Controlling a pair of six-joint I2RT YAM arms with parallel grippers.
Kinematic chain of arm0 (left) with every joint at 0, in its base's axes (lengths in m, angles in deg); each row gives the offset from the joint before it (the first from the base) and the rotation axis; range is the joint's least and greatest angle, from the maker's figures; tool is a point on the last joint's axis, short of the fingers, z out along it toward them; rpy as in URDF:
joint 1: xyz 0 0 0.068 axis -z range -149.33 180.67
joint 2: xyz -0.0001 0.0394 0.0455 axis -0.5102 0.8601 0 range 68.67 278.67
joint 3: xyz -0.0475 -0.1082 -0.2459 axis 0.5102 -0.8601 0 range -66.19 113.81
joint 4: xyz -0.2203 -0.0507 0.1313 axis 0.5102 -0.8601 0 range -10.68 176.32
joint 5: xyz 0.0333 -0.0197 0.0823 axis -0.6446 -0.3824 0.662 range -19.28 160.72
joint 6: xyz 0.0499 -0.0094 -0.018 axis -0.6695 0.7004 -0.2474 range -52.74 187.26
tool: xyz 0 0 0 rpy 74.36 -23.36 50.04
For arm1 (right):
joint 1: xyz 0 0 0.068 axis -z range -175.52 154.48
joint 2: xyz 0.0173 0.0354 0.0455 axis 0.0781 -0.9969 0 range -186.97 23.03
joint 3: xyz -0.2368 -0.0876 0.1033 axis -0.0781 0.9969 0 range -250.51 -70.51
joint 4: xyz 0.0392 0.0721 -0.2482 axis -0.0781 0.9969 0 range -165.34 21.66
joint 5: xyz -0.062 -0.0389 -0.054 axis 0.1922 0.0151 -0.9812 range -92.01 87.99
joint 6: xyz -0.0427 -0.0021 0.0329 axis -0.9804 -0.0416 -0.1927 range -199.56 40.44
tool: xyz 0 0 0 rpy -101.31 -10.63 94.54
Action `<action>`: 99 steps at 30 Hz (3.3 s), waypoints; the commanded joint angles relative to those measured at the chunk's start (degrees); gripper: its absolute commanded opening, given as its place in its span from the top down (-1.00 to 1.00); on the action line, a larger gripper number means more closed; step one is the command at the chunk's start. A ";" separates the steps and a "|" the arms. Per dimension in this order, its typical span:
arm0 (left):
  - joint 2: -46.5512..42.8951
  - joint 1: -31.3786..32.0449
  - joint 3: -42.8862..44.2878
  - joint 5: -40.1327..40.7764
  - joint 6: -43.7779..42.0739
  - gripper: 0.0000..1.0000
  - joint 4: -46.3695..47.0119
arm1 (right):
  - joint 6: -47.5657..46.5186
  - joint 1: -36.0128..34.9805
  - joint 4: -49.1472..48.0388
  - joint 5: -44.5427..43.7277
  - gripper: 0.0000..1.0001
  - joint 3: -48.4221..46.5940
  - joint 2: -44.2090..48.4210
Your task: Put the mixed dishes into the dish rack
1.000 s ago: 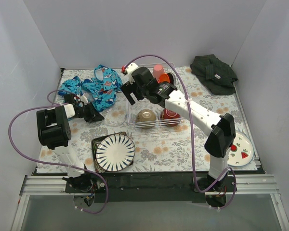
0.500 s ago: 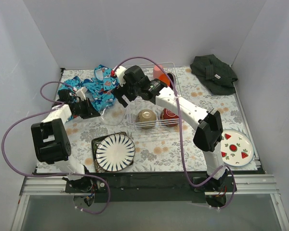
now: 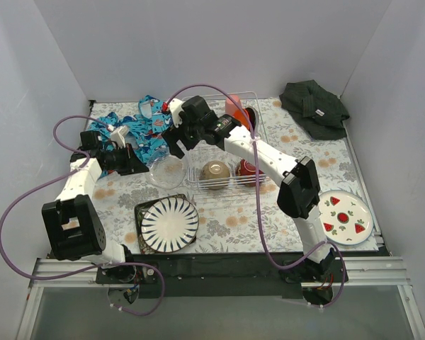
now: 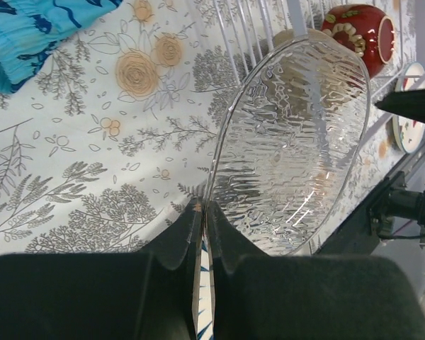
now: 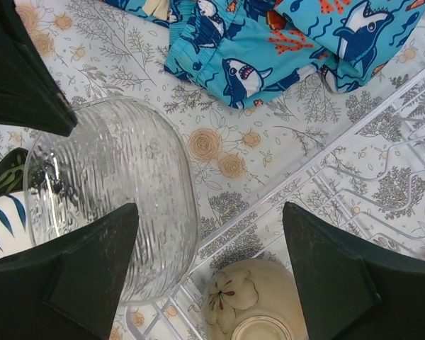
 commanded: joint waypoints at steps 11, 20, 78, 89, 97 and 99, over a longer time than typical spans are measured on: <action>-4.01 -0.06 4.23 -8.88 1.89 1.00 3.62 | 7.50 4.05 0.61 16.95 -0.12 -0.51 -2.52; -2.08 -0.14 1.85 12.71 13.67 -0.11 10.56 | 9.87 5.28 -0.18 9.51 0.97 -0.42 1.25; 2.85 -0.76 1.42 10.81 14.12 -0.21 6.97 | 6.89 8.54 -0.80 -57.39 0.03 3.36 -1.83; 8.20 -0.32 3.00 -2.20 -15.20 -0.16 -13.75 | 5.85 5.90 1.84 -34.40 -0.23 12.84 13.01; 9.00 1.88 0.36 -0.27 -27.98 0.17 -22.39 | 5.04 5.82 1.93 -13.89 -0.22 24.44 22.26; 8.82 2.57 -0.51 0.61 -28.95 0.17 -23.27 | 4.78 5.90 1.93 -13.97 -0.22 27.08 23.93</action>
